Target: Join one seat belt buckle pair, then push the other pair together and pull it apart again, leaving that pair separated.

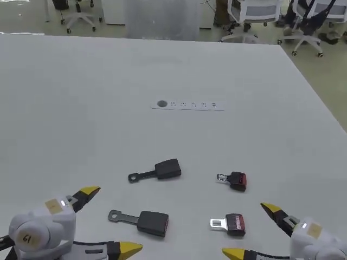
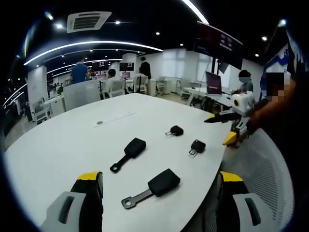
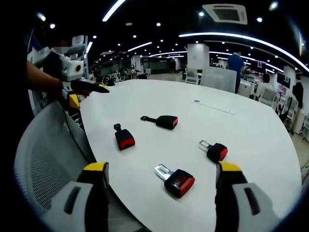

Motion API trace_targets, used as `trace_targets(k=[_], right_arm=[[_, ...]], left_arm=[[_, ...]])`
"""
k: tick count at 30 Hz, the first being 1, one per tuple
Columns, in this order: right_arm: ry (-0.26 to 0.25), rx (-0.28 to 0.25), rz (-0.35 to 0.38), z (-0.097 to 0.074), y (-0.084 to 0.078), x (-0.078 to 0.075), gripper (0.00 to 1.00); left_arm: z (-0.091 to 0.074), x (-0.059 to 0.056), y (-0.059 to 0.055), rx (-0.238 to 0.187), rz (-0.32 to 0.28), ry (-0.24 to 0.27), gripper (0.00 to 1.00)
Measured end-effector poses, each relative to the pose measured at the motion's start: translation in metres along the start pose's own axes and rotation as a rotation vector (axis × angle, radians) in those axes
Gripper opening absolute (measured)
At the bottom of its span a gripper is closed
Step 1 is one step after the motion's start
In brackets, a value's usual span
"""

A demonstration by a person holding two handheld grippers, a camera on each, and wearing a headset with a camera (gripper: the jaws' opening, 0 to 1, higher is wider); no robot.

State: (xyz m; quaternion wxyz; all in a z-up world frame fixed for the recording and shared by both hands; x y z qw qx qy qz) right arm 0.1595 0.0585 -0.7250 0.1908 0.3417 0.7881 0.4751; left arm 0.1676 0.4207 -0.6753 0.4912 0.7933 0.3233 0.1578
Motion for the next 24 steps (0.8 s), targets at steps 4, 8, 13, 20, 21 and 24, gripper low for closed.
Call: trace_targets(k=[4, 8, 13, 20, 21, 24], right_arm=[[0.018, 0.017, -0.012, 0.000, -0.003, -0.002, 0.93], [0.037, 0.038, -0.027, 0.000, -0.005, -0.006, 0.92], [0.061, 0.070, -0.042, 0.002, -0.009, -0.014, 0.91], [0.098, 0.090, -0.054, 0.008, -0.009, -0.022, 0.89], [0.105, 0.100, -0.060, 0.010, -0.010, -0.024, 0.89], [0.127, 0.130, -0.094, 0.015, -0.012, -0.026, 0.89]], left_arm=[[0.003, 0.003, -0.004, 0.016, -0.005, -0.009, 1.00], [0.007, 0.005, -0.004, 0.028, 0.002, -0.024, 0.99], [0.013, 0.005, -0.006, 0.039, 0.021, -0.058, 0.92], [0.023, 0.009, -0.010, 0.075, 0.041, -0.085, 0.93], [0.025, 0.010, -0.010, 0.082, 0.044, -0.089, 0.93], [0.030, 0.012, -0.011, 0.088, 0.044, -0.101, 0.94]])
Point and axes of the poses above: the centre of the closed fingertips' face, and the gripper's own axes: z roughly forward along the fingers, x roughly to its left, y roughly out of its top, the point moved 9 cm from there along -z, roughly backward along the fingers
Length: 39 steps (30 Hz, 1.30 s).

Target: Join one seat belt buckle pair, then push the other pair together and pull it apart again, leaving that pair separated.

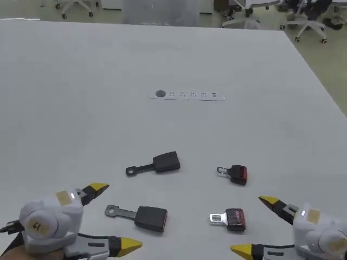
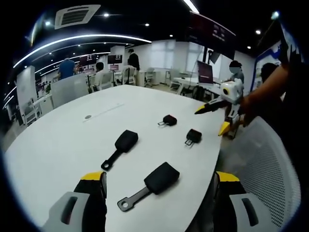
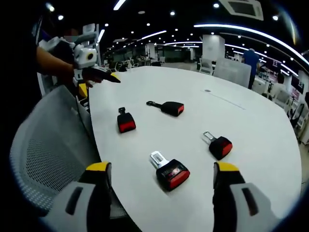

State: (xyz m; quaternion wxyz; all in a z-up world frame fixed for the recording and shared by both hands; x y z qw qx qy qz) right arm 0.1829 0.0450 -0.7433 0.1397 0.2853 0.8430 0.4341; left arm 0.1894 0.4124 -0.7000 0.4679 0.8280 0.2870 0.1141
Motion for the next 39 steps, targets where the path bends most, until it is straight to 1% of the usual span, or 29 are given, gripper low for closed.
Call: trace_targets(k=[2, 4, 8, 10, 12, 16, 19, 22, 24, 26, 28, 30, 31, 33, 35, 36, 37, 38, 39], right_arm=[[0.020, 0.000, 0.010, 0.003, 0.000, -0.003, 0.89], [0.031, -0.001, -0.006, 0.007, 0.001, -0.006, 0.89], [0.063, 0.022, -0.010, 0.016, -0.001, -0.011, 0.89], [0.080, 0.045, -0.024, 0.020, -0.004, -0.013, 0.89], [0.094, 0.056, -0.023, 0.023, -0.005, -0.015, 0.89], [0.124, 0.065, -0.025, 0.027, -0.008, -0.020, 0.89], [0.145, 0.092, -0.034, 0.031, -0.012, -0.024, 0.89], [0.180, 0.114, -0.042, 0.035, -0.015, -0.026, 0.86], [0.197, 0.129, -0.057, 0.038, -0.017, -0.027, 0.86], [0.211, 0.139, -0.049, 0.040, -0.019, -0.028, 0.84], [0.216, 0.142, -0.047, 0.042, -0.018, -0.030, 0.82], [0.230, 0.156, -0.063, 0.045, -0.019, -0.032, 0.81], [0.242, 0.170, -0.071, 0.047, -0.021, -0.033, 0.80], [0.261, 0.183, -0.082, 0.049, -0.021, -0.034, 0.79], [0.284, 0.191, -0.081, 0.050, -0.021, -0.034, 0.77], [0.297, 0.198, -0.086, 0.050, -0.021, -0.034, 0.74], [0.302, 0.205, -0.097, 0.050, -0.021, -0.034, 0.73], [0.308, 0.219, -0.124, 0.050, -0.022, -0.035, 0.71], [0.314, 0.227, -0.130, 0.050, -0.022, -0.035, 0.70]], left_arm=[[0.004, 0.002, -0.002, 0.016, 0.008, -0.008, 0.94], [0.007, 0.004, -0.003, 0.029, 0.015, -0.017, 0.94], [0.014, 0.007, -0.003, 0.048, 0.027, -0.033, 0.94], [0.019, 0.009, -0.005, 0.066, 0.037, -0.046, 0.94], [0.023, 0.010, -0.007, 0.082, 0.052, -0.050, 0.94], [0.031, 0.015, -0.010, 0.093, 0.068, -0.053, 0.94], [0.038, 0.017, -0.011, 0.114, 0.072, -0.078, 0.93], [0.045, 0.018, -0.011, 0.130, 0.089, -0.101, 0.91], [0.051, 0.018, -0.012, 0.129, 0.084, -0.110, 0.88], [0.060, 0.020, -0.016, 0.134, 0.077, -0.114, 0.89], [0.066, 0.020, -0.019, 0.144, 0.063, -0.132, 0.86], [0.073, 0.020, -0.021, 0.155, 0.065, -0.149, 0.83], [0.076, 0.020, -0.022, 0.169, 0.082, -0.165, 0.82], [0.081, 0.020, -0.025, 0.186, 0.097, -0.191, 0.77], [0.084, 0.020, -0.027, 0.188, 0.119, -0.223, 0.71], [0.085, 0.020, -0.028, 0.198, 0.145, -0.234, 0.70], [0.087, 0.021, -0.029, 0.212, 0.163, -0.244, 0.69], [0.088, 0.022, -0.030, 0.235, 0.184, -0.254, 0.67], [0.089, 0.023, -0.030, 0.232, 0.189, -0.257, 0.65]])
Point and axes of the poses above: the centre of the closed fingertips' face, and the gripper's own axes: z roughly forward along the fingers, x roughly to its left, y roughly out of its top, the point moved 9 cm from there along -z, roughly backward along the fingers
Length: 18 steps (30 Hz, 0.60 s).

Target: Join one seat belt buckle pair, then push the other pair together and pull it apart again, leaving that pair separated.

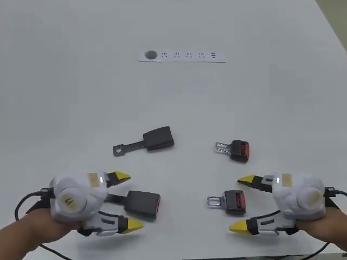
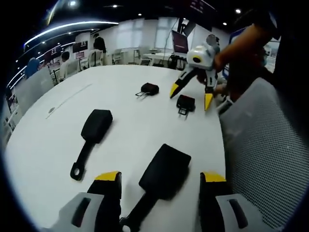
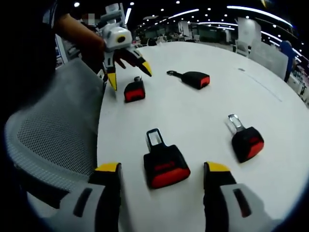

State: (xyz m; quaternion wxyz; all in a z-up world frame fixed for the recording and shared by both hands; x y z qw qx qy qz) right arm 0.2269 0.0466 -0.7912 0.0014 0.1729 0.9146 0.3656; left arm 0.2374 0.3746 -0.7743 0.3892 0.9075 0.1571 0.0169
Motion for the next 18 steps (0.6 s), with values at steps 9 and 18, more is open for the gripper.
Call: trace_targets(k=[9, 18], right_arm=[[0.037, -0.005, -0.036, -0.001, -0.001, 0.002, 0.60], [0.036, 0.015, -0.077, 0.000, 0.001, 0.002, 0.49]], left_arm=[[0.009, 0.004, -0.005, 0.062, 0.121, -0.085, 0.51], [0.014, 0.009, -0.006, 0.086, 0.156, -0.101, 0.38]])
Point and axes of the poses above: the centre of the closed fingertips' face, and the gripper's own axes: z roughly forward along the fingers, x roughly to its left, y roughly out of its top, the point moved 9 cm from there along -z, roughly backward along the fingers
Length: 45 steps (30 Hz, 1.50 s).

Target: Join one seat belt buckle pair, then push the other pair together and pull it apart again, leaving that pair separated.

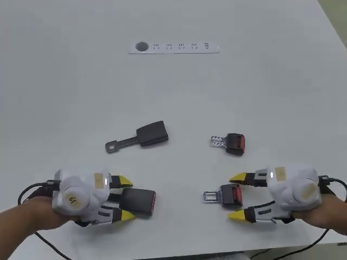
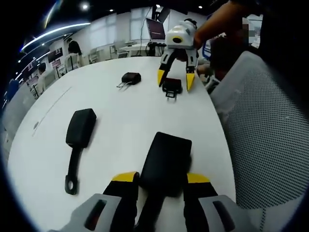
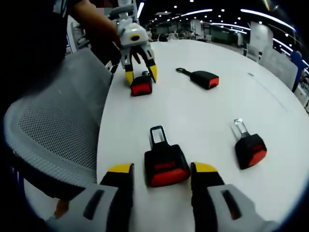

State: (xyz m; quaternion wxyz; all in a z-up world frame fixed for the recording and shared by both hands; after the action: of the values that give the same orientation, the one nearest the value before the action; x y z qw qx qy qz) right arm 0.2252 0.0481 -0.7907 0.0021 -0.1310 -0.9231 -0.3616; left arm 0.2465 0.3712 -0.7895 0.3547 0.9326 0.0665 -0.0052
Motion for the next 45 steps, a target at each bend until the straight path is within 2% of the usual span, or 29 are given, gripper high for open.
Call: trace_targets(k=[2, 4, 5, 7, 10, 13, 21, 34, 45], right_arm=[[-0.014, 0.002, -0.003, 0.000, 0.001, -0.002, 0.46], [-0.045, 0.015, -0.058, -0.001, 0.000, -0.005, 0.40], [-0.036, 0.010, -0.048, -0.001, -0.001, -0.005, 0.39], [-0.039, 0.011, -0.045, -0.002, -0.001, -0.006, 0.38], [-0.041, 0.013, -0.039, -0.001, 0.000, -0.007, 0.37], [-0.041, 0.004, -0.023, -0.002, -0.002, -0.008, 0.37], [-0.041, -0.011, -0.018, 0.001, -0.001, -0.009, 0.36], [-0.040, -0.062, -0.031, 0.021, 0.014, -0.004, 0.36], [-0.037, -0.082, -0.035, 0.037, 0.029, 0.001, 0.36]], left_arm=[[0.000, 0.000, 0.001, 0.001, 0.007, 0.001, 0.37], [0.002, 0.000, 0.002, -0.007, -0.024, 0.016, 0.37], [0.002, -0.001, 0.002, -0.012, -0.008, 0.029, 0.36], [0.002, -0.003, 0.003, 0.005, 0.019, 0.050, 0.36], [0.003, -0.005, 0.003, -0.010, -0.019, 0.089, 0.35], [0.002, -0.005, 0.002, -0.014, -0.022, 0.098, 0.35], [0.003, -0.001, 0.004, 0.027, 0.023, 0.065, 0.35], [0.005, -0.002, 0.004, 0.035, 0.028, 0.061, 0.34], [0.005, -0.002, 0.006, 0.058, 0.042, 0.048, 0.34]])
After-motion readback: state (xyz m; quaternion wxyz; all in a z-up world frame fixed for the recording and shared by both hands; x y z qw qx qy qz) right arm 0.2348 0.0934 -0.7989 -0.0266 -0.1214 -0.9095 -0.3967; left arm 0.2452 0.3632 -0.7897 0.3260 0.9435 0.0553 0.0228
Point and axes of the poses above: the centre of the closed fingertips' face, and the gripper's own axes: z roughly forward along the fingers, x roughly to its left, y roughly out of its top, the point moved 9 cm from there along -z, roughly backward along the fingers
